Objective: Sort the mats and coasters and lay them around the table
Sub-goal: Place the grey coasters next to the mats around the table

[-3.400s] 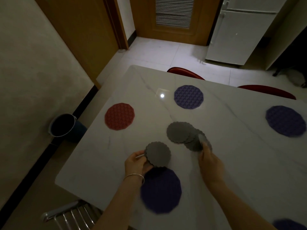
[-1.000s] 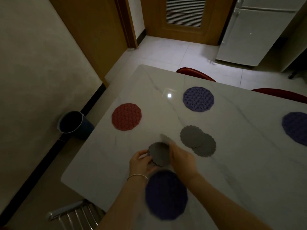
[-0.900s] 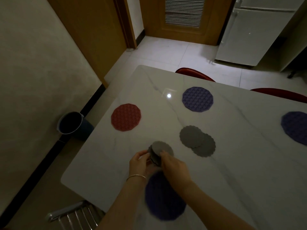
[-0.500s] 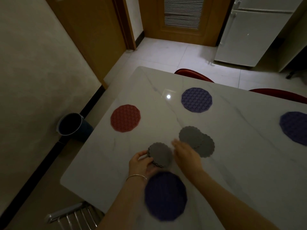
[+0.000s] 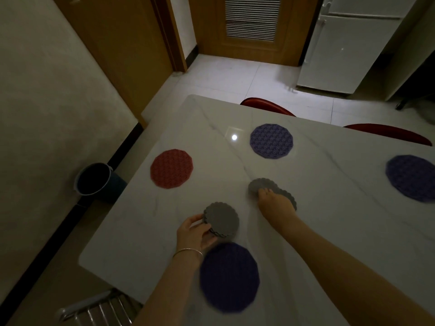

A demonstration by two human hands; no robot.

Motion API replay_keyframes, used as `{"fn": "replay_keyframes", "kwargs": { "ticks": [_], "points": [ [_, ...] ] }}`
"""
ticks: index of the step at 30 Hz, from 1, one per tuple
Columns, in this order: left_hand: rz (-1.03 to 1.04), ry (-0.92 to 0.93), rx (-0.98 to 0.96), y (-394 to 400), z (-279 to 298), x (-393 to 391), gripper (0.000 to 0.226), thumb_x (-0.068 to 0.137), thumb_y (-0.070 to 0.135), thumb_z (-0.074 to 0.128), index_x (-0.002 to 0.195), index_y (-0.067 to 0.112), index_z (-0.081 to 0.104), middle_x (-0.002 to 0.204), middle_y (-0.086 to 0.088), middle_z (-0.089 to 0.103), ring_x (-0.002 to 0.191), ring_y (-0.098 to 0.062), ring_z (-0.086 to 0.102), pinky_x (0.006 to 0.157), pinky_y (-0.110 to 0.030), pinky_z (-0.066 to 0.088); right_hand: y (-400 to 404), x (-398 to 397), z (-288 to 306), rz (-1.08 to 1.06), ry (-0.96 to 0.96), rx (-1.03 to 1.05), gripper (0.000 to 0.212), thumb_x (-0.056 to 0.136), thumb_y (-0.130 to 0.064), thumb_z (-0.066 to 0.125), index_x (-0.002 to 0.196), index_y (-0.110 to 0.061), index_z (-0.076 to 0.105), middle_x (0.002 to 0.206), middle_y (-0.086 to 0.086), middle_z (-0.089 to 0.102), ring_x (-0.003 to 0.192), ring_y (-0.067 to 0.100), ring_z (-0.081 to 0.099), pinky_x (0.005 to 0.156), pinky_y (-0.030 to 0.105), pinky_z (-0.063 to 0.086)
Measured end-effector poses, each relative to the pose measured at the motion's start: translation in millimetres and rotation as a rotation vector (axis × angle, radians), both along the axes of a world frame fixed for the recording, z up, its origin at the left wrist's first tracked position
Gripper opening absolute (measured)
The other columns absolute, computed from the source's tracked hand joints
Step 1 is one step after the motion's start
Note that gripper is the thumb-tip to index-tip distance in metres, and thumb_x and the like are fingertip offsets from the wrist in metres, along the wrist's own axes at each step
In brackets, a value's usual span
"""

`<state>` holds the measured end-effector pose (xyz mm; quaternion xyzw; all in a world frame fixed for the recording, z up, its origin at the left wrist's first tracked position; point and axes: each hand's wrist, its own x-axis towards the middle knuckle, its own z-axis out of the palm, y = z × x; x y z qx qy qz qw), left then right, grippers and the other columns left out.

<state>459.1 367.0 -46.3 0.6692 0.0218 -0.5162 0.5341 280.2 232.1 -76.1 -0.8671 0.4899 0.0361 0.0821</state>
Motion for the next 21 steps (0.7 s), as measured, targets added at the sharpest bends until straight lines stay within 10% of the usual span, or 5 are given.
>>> {"fn": "replay_keyframes", "kwargs": {
  "ticks": [4, 7, 13, 17, 21],
  "points": [
    [-0.015, -0.014, 0.002, -1, 0, 0, 0.026, 0.080, -0.013, 0.060, 0.096, 0.007, 0.063, 0.087, -0.016, 0.069, 0.068, -0.028, 0.069, 0.051, -0.035, 0.060, 13, 10, 28, -0.298, -0.394, -0.096, 0.022, 0.088, -0.004, 0.058, 0.109, -0.007, 0.065, 0.053, -0.001, 0.053, 0.039, 0.007, 0.037, 0.037, 0.014, 0.025],
    [-0.008, -0.012, 0.000, -1, 0, 0, 0.026, 0.080, -0.014, 0.059, 0.095, 0.007, 0.063, 0.083, -0.017, 0.069, 0.058, -0.024, 0.071, 0.047, -0.032, 0.057, 44, 27, 31, -0.156, -0.364, 0.086, 0.037, 0.098, -0.014, 0.038, 0.134, -0.017, 0.044, 0.085, 0.004, 0.068, 0.068, 0.018, 0.064, 0.057, 0.020, 0.043],
    [0.046, 0.047, 0.001, 1, -3, -1, 0.025, 0.078, -0.011, 0.063, 0.097, 0.005, 0.063, 0.083, -0.024, 0.072, 0.067, -0.036, 0.072, 0.052, -0.040, 0.057, 95, 49, 14, 0.060, -0.352, 0.311, 0.048, 0.096, -0.017, 0.038, 0.143, -0.021, 0.033, 0.146, 0.004, 0.043, 0.122, 0.024, 0.051, 0.098, 0.034, 0.042],
    [0.069, 0.077, 0.007, 1, -5, -2, 0.017, 0.083, -0.006, 0.061, 0.098, 0.003, 0.063, 0.087, -0.025, 0.070, 0.074, -0.037, 0.070, 0.056, -0.044, 0.059, 97, 50, 6, 0.122, -0.325, 0.339, 0.046, 0.096, -0.022, 0.039, 0.142, -0.020, 0.037, 0.154, 0.002, 0.029, 0.137, 0.018, 0.034, 0.110, 0.034, 0.032],
    [0.030, 0.056, -0.018, 2, -1, -5, 0.029, 0.077, -0.017, 0.062, 0.099, 0.001, 0.059, 0.095, -0.026, 0.067, 0.079, -0.041, 0.068, 0.054, -0.044, 0.060, 82, 34, 15, 0.075, -0.481, 0.330, 0.034, 0.093, -0.022, 0.047, 0.124, -0.017, 0.057, 0.135, 0.006, 0.055, 0.118, 0.026, 0.055, 0.096, 0.039, 0.046]
  ]
}}
